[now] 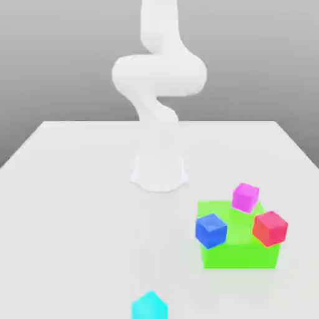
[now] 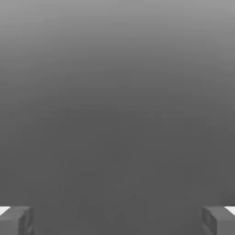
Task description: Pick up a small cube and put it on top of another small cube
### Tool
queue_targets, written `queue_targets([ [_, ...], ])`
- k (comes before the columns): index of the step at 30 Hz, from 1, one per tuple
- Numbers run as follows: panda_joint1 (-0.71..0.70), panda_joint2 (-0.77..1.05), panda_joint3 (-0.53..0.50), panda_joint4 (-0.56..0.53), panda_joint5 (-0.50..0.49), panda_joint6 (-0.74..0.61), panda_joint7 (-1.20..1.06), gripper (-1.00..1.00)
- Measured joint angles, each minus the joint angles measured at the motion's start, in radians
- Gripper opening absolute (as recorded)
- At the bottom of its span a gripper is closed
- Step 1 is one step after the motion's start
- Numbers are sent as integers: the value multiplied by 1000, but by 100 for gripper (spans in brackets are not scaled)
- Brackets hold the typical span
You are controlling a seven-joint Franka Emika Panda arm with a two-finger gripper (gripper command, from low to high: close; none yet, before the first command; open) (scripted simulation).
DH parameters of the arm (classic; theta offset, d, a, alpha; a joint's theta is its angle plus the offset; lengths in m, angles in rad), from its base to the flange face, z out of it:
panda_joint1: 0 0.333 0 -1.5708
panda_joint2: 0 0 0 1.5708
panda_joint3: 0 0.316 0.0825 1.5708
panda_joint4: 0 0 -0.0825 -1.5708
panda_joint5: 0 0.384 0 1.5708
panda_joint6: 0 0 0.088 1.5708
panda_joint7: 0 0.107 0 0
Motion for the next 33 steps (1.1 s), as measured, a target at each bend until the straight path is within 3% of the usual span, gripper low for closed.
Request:
queue_targets([
  [10, 134, 370, -135, -28, 122, 119, -334, 0],
  [18, 176, 660, -173, -50, 208, 213, -589, 0],
  [23, 166, 832, -166, -67, 209, 278, -711, 0],
  [28, 159, 993, -173, -85, 148, 352, -786, 0],
  [32, 128, 1137, -134, -61, 185, 456, -835, 0],
  [33, 115, 1171, -119, -54, 197, 482, -845, -100],
])
